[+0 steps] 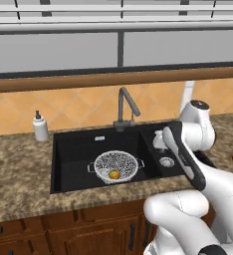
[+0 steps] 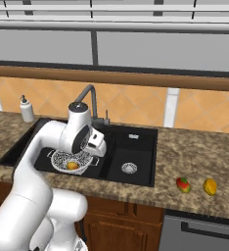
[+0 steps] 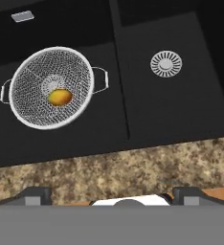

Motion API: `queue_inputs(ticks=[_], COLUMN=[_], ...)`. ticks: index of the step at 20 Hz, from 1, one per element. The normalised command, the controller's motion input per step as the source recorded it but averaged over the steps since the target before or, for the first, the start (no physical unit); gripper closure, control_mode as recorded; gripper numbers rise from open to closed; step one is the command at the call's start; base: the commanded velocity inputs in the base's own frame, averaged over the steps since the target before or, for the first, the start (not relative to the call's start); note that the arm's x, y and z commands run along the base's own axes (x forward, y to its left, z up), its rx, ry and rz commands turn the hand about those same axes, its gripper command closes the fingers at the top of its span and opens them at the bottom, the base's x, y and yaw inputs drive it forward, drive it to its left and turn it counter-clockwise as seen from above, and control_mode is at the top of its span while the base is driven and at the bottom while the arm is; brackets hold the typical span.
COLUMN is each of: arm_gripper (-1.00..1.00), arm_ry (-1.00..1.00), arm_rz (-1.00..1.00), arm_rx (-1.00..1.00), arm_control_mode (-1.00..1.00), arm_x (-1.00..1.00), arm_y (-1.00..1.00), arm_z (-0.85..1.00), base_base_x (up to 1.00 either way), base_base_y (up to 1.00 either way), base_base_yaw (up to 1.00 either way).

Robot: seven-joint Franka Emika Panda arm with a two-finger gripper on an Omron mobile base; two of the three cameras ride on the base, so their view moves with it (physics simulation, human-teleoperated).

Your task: Put the colander in the sink, put the mango, mango, mango in the colander, and turn on the sink faucet and pour water over the colander.

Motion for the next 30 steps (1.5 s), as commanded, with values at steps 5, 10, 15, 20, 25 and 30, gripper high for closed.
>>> queue_inputs(ticks=[5,10,15,20,25,30], arm_gripper=[-1.00,-1.00,-1.00,-1.00,-1.00,-1.00], arm_ry=[0.29,0.34,0.06,-0.07,-0.12,-0.17], arm_rz=[0.01,0.00,0.00,0.00,0.11,0.17], arm_rx=[-0.02,-0.01,0.16,0.27,0.01,-0.03], arm_control_mode=[-1.00,-1.00,-1.00,-1.00,-1.00,-1.00], arm_x=[-0.02,0.02,0.10,0.04,0.03,0.05], arm_y=[-1.00,-0.99,-0.69,-0.87,-0.97,-0.67], arm_z=[0.00,-0.04,-0.26,-0.15,-0.13,-0.13], base_base_x=[0.00,0.00,0.00,0.00,0.00,0.00], base_base_y=[0.00,0.00,0.00,0.00,0.00,0.00], base_base_yaw=[0.00,0.00,0.00,0.00,0.00,0.00])
